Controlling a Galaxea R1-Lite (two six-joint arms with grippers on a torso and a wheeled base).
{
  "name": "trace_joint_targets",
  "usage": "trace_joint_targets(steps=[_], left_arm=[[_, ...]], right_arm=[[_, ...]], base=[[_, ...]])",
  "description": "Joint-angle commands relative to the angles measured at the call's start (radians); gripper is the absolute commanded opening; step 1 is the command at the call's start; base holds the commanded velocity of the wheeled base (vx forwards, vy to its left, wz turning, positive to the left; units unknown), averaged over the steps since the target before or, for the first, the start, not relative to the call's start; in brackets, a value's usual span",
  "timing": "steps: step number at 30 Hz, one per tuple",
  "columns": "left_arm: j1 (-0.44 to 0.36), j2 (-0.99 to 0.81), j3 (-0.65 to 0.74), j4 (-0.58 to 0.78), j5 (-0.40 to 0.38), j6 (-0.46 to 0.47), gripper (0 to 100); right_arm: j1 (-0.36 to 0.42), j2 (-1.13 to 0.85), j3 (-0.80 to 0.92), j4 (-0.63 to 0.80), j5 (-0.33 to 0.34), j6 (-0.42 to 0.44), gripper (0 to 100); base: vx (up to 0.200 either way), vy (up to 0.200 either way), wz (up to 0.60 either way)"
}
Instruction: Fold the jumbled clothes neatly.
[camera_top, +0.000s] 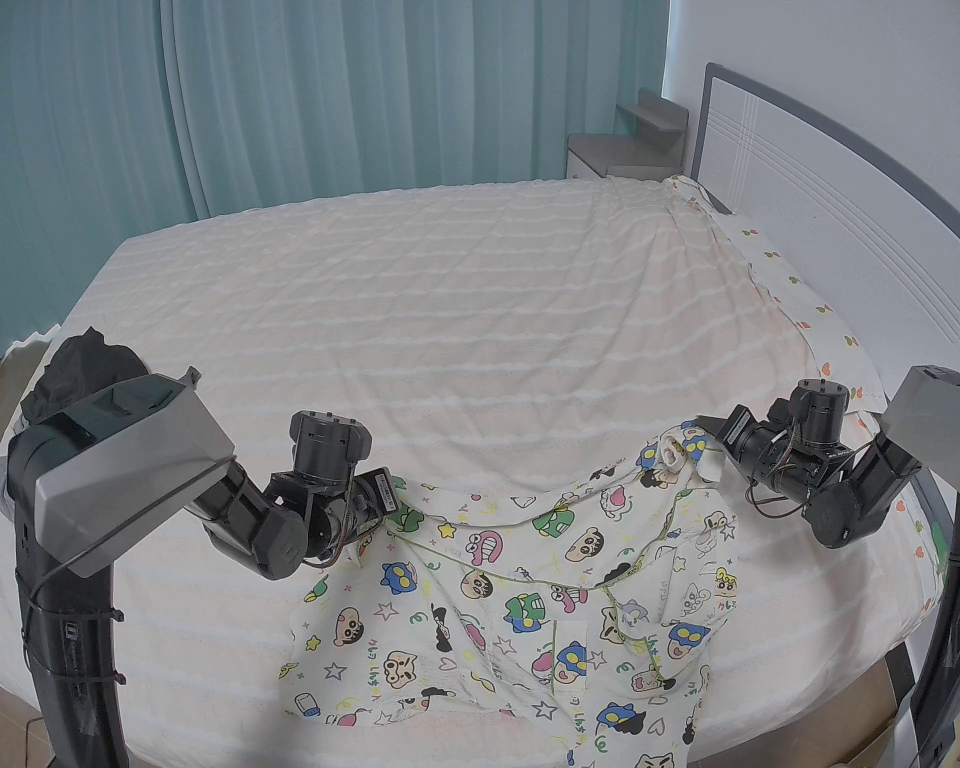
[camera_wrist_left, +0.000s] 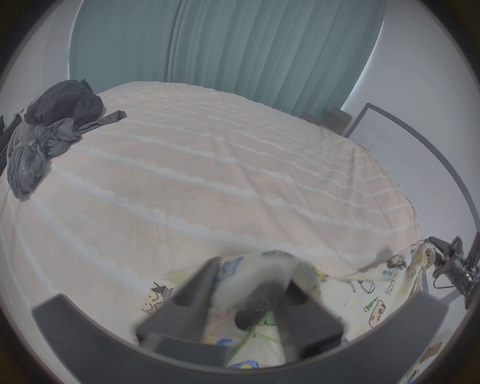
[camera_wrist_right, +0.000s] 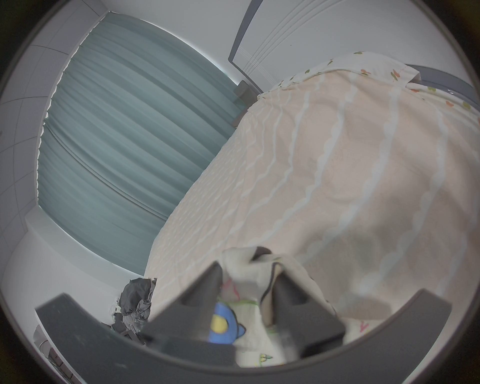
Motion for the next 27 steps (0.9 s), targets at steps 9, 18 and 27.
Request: trace_joint_targets(steps=[9,18,27], left_arm=[[0.089,0.089,-0.048,-0.276,0.108,-0.018,100],[0.178,0.018,-0.040,-0.302,0.100,0.045,100],[0.185,-0.144,0.096,0.019,-0.203,0.100,100]], right_arm=[[-0.039,0.083,-0.168,-0.003,0.020,0.267,100],[-0.029,-0.069,-0.015,-0.002,0.023,0.300,100],[-0.023,-0.304,0.301,0.032,0.014,0.136,100]], base=[[0.000,0.000,0.00],[0.000,0.000,0.00],[0.000,0.000,0.00]])
